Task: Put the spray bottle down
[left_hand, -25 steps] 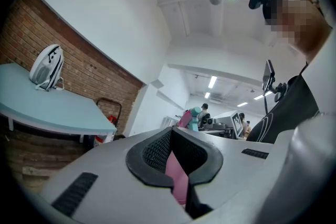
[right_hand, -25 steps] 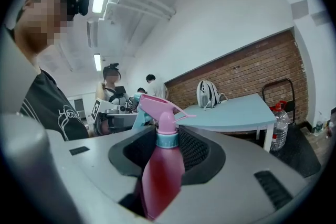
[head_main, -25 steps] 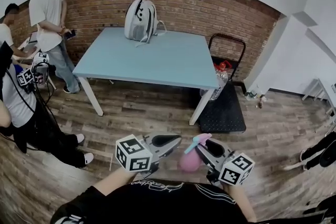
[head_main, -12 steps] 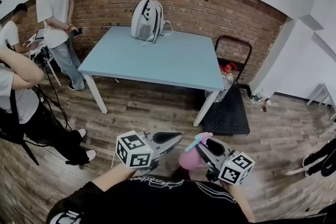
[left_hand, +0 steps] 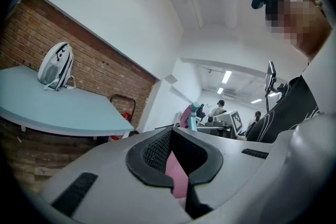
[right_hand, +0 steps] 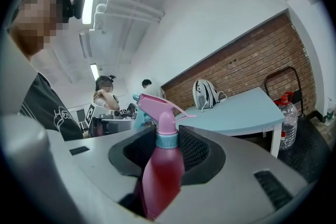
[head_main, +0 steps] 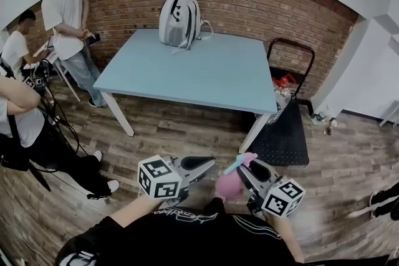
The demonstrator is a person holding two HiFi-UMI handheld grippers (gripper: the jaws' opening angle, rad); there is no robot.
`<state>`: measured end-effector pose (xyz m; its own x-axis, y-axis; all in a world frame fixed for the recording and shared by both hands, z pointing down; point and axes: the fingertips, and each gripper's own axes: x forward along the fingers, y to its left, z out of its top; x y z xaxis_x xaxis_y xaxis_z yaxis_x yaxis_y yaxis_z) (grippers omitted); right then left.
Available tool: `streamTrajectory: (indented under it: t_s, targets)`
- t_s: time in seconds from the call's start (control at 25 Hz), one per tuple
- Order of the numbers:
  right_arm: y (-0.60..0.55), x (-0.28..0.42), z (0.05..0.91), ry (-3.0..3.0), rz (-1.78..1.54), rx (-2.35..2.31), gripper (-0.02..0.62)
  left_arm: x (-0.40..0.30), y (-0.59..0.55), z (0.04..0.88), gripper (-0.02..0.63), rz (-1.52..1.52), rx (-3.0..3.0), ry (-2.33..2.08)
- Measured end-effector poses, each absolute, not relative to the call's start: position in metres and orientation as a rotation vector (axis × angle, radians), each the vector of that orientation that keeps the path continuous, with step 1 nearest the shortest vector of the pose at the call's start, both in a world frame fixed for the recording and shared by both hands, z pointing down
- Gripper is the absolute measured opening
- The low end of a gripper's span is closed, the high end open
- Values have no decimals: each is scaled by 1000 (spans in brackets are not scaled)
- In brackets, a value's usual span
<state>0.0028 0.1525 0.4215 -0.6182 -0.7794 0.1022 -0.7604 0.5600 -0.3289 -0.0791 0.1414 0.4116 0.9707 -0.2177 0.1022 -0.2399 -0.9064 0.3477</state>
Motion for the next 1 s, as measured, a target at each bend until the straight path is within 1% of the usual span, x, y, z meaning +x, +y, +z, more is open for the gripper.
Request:
streamTrajectory:
  t_s: [0.36, 0.68, 0.8, 1.0]
  targets:
    - [8, 85, 434, 2737, -590, -1304, 135, 5, -4, 422, 8, 113, 2716, -404]
    - [-96, 157, 401, 2772, -486, -1283, 135, 79, -115, 385, 8, 32, 2735, -430]
    - [-119, 172, 397, 2772, -474, -1278, 135, 92, -134, 376, 8, 9, 2751, -437]
    - [-137, 181, 395, 2769, -461, -1267, 135, 91, -151, 384, 8, 21, 2741, -474]
